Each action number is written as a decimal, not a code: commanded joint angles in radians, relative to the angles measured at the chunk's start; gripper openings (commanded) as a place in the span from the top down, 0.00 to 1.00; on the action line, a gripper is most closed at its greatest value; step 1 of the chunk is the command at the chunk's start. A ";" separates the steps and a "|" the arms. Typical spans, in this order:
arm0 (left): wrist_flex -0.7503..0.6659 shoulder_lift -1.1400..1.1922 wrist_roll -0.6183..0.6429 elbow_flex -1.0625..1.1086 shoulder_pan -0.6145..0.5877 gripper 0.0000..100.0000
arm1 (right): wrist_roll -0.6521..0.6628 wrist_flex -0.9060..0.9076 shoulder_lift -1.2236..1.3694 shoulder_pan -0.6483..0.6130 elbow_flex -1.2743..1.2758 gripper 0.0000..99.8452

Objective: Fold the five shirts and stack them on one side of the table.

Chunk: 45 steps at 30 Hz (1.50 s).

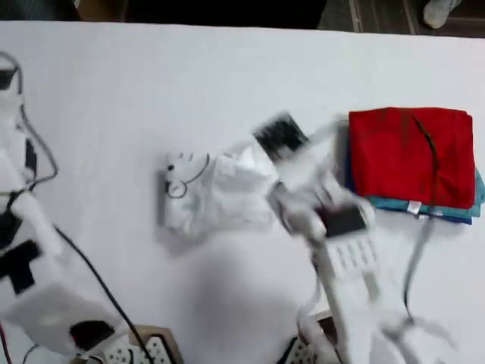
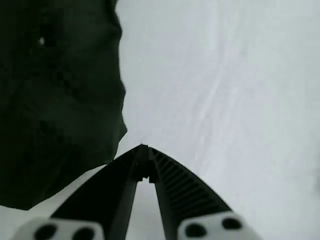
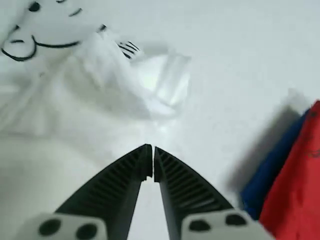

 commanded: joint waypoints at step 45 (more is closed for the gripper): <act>-0.356 -0.178 -0.008 0.621 -0.239 0.97 | -0.002 0.648 1.242 -0.182 -1.484 0.98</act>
